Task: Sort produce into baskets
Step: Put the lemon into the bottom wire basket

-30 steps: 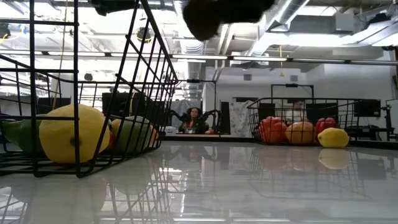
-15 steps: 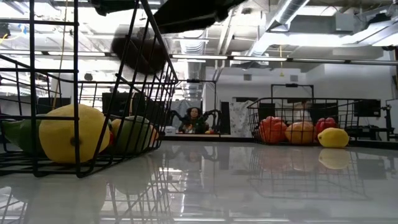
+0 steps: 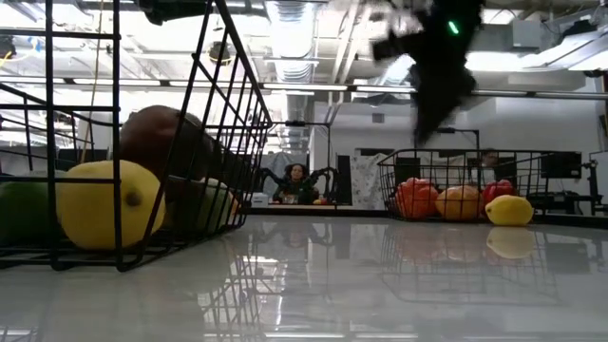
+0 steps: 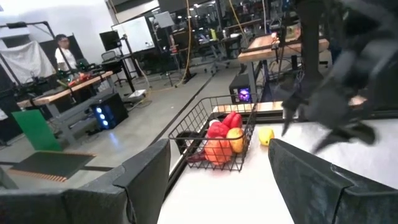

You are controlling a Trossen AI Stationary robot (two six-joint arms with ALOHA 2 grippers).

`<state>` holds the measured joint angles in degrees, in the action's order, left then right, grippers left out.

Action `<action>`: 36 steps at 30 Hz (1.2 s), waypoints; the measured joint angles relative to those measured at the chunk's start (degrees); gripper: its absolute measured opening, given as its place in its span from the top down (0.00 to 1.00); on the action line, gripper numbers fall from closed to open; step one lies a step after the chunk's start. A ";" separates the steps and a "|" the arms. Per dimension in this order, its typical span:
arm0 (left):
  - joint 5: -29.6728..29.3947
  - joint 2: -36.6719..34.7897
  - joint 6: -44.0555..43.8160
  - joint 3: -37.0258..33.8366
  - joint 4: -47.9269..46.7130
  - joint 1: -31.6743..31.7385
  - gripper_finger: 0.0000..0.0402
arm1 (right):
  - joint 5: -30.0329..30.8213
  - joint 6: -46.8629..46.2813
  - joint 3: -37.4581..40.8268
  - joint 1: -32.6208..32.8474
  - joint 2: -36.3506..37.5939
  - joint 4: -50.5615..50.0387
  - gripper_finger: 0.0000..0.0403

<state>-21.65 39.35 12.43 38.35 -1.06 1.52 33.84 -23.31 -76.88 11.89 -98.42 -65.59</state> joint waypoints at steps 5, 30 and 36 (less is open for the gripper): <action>0.04 0.02 -1.21 0.00 0.16 0.01 0.36 | -8.06 -10.36 11.19 -7.80 2.38 -3.03 0.22; 0.03 0.00 -0.01 0.00 0.48 0.01 0.36 | -7.63 -10.37 26.35 -28.02 3.88 -0.82 0.23; 0.02 0.00 0.19 0.00 0.48 0.02 0.36 | -6.09 -5.90 28.07 -29.89 3.98 4.08 0.23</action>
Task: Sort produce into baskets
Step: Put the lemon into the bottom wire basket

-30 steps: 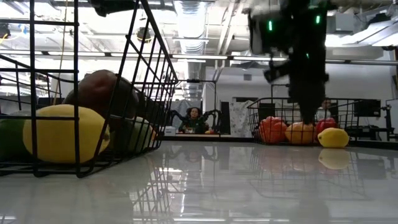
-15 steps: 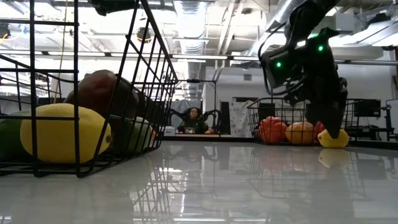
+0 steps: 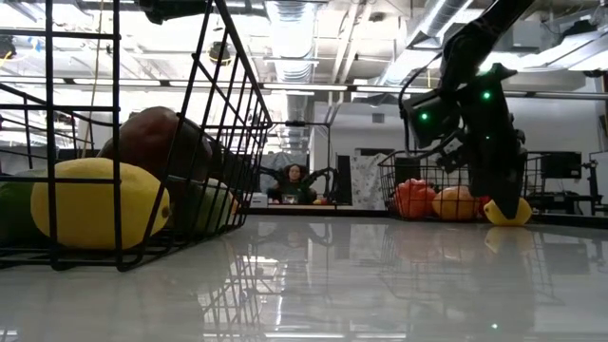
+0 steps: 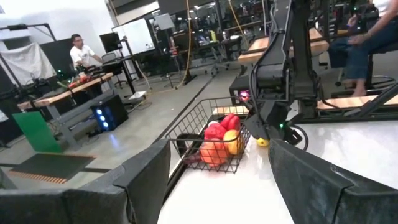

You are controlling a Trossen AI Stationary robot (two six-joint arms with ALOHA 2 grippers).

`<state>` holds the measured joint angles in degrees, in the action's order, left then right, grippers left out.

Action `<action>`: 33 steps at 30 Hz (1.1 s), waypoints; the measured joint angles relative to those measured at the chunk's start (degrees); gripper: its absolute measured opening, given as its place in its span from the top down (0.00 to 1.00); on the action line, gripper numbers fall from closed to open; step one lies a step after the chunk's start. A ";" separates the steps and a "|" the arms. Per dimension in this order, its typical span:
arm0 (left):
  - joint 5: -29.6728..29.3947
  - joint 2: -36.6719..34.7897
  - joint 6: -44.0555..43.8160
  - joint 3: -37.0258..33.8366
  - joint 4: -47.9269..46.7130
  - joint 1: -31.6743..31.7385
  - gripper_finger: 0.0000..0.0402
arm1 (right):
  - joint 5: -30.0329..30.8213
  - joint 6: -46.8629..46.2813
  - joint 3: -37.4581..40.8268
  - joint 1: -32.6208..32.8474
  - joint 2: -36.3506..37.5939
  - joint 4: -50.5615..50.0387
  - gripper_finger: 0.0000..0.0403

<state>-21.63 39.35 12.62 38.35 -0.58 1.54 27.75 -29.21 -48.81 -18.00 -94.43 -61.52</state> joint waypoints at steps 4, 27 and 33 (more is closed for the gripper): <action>0.00 0.02 0.00 0.00 0.00 -0.01 0.36 | -0.02 0.13 0.19 0.90 -0.01 0.24 0.27; -0.15 0.02 0.21 0.00 0.05 -0.02 0.36 | -1.13 0.93 -13.60 11.66 -0.22 -4.23 0.53; -0.17 0.02 0.22 0.00 0.05 0.00 0.36 | -2.32 6.65 -26.04 21.43 -0.20 0.15 0.53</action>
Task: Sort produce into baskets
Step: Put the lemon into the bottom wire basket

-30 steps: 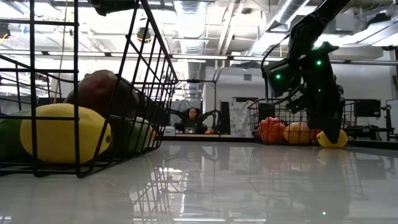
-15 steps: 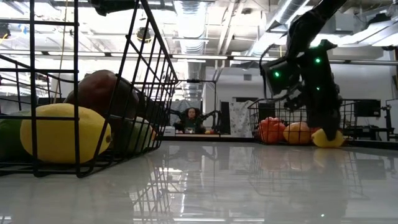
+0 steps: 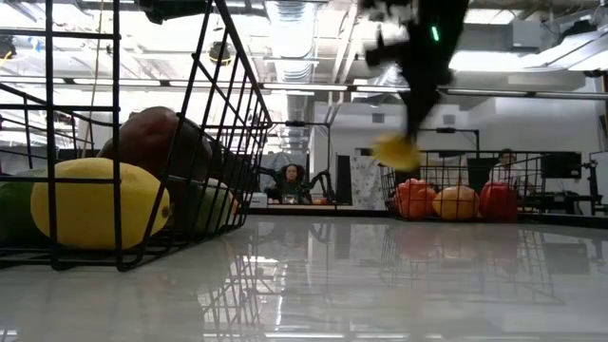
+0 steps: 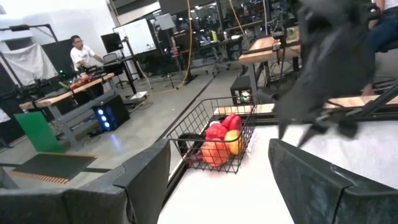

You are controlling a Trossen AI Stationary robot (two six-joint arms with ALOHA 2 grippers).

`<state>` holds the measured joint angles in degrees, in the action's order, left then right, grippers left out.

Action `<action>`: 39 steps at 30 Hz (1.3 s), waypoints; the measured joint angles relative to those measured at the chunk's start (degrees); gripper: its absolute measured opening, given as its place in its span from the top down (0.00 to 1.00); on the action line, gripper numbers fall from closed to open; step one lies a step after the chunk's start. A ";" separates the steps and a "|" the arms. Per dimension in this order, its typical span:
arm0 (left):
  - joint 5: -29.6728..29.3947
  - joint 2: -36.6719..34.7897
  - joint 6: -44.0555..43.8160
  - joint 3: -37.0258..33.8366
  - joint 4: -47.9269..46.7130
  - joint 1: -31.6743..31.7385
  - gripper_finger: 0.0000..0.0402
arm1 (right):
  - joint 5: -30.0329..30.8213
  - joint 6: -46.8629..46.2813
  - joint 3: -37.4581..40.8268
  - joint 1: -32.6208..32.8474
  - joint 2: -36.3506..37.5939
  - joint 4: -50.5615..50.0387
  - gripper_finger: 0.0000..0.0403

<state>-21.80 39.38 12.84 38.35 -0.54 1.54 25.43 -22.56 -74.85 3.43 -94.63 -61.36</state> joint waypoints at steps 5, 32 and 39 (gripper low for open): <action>-0.02 0.00 0.00 0.00 0.00 -0.02 0.36 | -0.49 12.78 -5.13 8.48 0.06 18.04 0.53; -0.09 -0.02 0.22 0.00 -1.33 -0.02 0.36 | -21.40 14.43 16.31 7.63 -0.35 52.92 0.31; -0.74 0.00 0.02 0.01 0.03 -0.01 0.36 | -20.97 15.38 18.46 13.96 -0.35 60.83 0.31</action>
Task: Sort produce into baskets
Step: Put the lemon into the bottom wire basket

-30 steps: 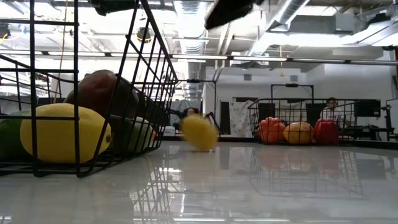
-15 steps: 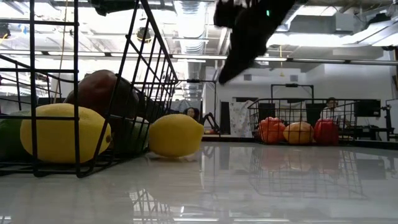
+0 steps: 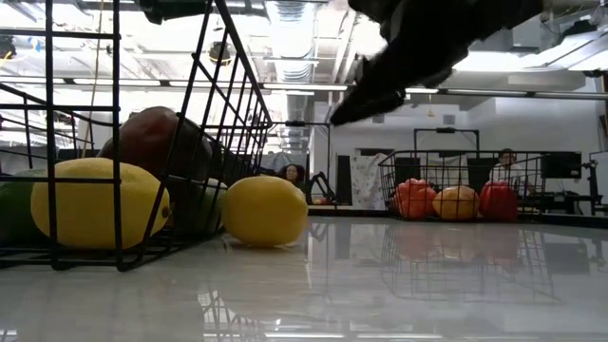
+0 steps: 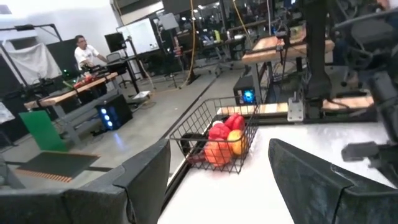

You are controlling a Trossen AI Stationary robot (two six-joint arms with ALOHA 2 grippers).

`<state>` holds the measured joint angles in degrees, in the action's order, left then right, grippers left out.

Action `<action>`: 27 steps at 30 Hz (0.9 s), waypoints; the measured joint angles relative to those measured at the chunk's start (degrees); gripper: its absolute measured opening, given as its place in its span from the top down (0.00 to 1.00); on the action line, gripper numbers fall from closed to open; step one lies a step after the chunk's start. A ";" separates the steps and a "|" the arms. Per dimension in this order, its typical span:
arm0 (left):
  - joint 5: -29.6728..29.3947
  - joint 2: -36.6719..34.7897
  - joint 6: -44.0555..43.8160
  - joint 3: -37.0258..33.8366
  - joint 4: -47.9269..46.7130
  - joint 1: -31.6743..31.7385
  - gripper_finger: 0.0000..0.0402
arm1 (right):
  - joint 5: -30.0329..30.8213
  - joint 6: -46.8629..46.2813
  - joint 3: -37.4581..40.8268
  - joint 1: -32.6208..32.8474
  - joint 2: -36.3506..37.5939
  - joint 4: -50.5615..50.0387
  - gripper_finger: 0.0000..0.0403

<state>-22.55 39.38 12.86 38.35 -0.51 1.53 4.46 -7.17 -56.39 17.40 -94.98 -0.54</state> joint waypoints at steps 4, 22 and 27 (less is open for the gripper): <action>0.00 -0.02 -0.48 0.02 0.48 0.00 0.36 | 0.42 1.04 -0.08 -0.20 -1.46 2.65 0.30; 0.02 0.00 -0.06 0.02 -0.05 -0.01 0.36 | -3.79 0.08 -0.23 -0.45 -14.98 19.33 0.02; 0.02 -0.02 -0.08 0.02 0.04 -0.01 0.36 | -4.36 0.13 -1.33 -0.24 -18.39 23.36 0.01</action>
<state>-22.52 39.35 12.78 38.37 -0.47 1.52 0.10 -7.05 -57.71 17.15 -113.37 22.82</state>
